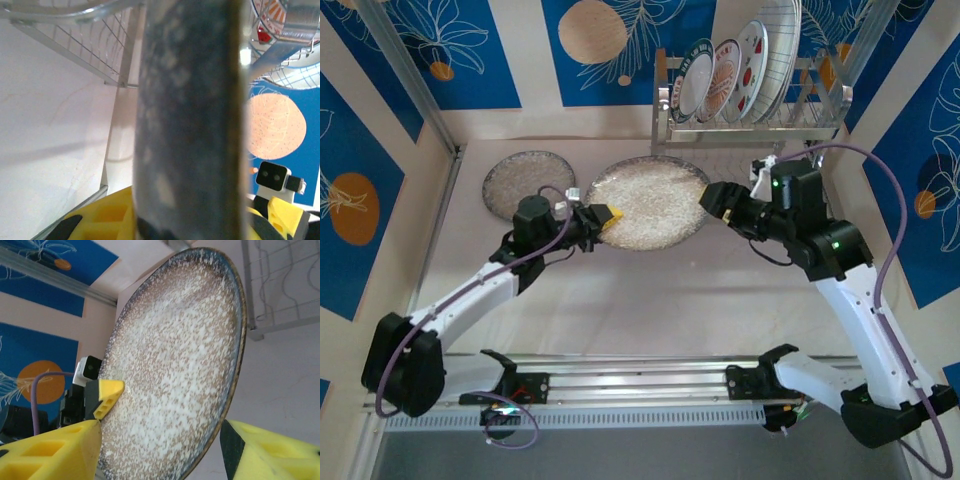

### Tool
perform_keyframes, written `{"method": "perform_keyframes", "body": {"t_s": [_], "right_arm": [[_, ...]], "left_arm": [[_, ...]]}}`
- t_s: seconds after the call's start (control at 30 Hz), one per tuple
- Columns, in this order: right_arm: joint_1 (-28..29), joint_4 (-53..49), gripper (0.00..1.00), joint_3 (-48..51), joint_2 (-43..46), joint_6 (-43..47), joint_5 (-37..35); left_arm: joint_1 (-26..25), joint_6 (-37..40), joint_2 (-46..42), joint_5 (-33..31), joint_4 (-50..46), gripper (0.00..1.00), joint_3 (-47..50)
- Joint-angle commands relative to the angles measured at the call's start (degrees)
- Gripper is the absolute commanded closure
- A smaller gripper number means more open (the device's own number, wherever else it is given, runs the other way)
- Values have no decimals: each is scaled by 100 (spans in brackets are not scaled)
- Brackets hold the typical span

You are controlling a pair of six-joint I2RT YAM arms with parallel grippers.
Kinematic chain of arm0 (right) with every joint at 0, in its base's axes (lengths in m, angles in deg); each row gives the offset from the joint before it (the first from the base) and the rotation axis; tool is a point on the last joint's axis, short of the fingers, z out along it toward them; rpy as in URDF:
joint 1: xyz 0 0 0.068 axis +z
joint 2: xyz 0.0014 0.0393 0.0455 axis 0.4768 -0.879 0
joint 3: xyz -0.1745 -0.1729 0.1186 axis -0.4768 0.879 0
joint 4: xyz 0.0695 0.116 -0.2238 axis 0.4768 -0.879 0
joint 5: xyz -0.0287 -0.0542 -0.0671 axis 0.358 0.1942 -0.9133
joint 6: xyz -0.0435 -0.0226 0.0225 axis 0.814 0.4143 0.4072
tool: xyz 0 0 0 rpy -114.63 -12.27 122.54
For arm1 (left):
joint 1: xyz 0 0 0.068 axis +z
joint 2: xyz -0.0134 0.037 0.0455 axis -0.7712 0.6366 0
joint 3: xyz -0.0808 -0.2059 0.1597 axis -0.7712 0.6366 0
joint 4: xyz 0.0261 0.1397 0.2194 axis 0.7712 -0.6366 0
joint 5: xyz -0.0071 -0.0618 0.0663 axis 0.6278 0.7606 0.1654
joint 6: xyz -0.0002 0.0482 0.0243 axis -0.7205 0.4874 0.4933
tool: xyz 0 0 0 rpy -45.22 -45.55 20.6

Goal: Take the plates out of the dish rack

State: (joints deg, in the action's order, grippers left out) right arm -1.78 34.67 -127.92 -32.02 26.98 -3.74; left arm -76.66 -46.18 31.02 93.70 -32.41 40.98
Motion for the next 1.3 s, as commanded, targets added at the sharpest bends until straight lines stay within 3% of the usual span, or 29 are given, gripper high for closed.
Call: {"method": "perform_keyframes", "body": {"t_s": [0.0, 0.3, 0.6, 1.0, 1.27], "right_arm": [[559, 501, 34, 223, 65, -239, -957], [1630, 1777, 33, 780, 96, 116, -1863], [2546, 3723, 33, 1574, 201, 1523, -2276], [2620, 4121, 32, 1542, 168, 2889, -1580], [2616, 4380, 32, 1645, 194, 3543, -1362]], "left_arm": [[189, 201, -817, 93, 826, 100, -148], [653, 346, -1796, -126, -94, 100, 101], [1205, 672, -2424, -624, -937, 100, 119], [1982, 1186, -2539, -1391, -1085, 100, 399], [2499, 1235, -2209, -1830, -311, 100, 828]]}}
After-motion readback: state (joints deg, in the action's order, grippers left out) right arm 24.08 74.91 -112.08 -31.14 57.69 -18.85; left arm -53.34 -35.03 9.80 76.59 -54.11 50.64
